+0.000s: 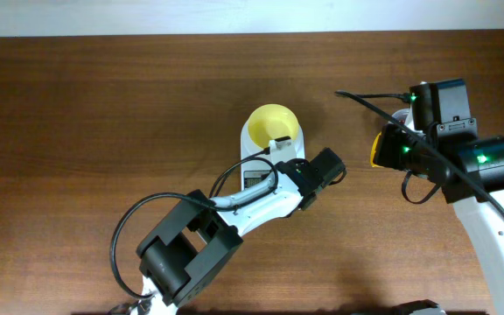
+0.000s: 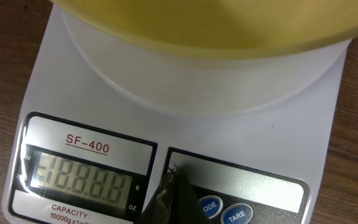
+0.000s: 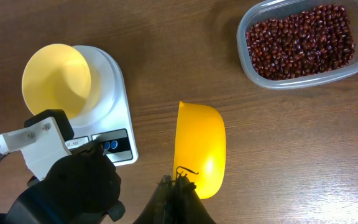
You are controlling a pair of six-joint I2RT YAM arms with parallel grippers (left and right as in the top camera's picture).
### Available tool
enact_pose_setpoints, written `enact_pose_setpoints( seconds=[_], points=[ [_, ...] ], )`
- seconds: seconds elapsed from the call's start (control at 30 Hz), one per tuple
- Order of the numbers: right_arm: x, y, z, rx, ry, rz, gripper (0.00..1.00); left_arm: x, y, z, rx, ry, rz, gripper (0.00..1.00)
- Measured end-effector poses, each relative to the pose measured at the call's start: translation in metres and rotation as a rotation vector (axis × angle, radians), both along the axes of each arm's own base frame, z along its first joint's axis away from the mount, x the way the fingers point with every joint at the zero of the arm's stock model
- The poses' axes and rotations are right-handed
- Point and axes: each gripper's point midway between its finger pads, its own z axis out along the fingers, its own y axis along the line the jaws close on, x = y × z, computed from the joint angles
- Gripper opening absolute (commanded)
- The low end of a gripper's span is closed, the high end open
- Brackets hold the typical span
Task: Scoop item into bowl and weigh 50g on scale
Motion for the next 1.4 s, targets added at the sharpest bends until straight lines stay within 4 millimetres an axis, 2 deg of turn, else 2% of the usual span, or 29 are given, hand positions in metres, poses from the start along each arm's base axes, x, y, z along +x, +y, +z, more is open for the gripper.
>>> enact_pose_setpoints(
  seconds=[0.23,1.4],
  points=[
    [0.0,0.0,0.0,0.0,0.0,0.0,0.04,-0.0031,-0.0045,-0.0003,-0.001,0.0,-0.013,0.0],
    [0.0,0.0001,0.0,0.0,0.0,0.0,0.04,-0.006,-0.0012,-0.0016,0.033,0.007,-0.015,0.0]
  ],
)
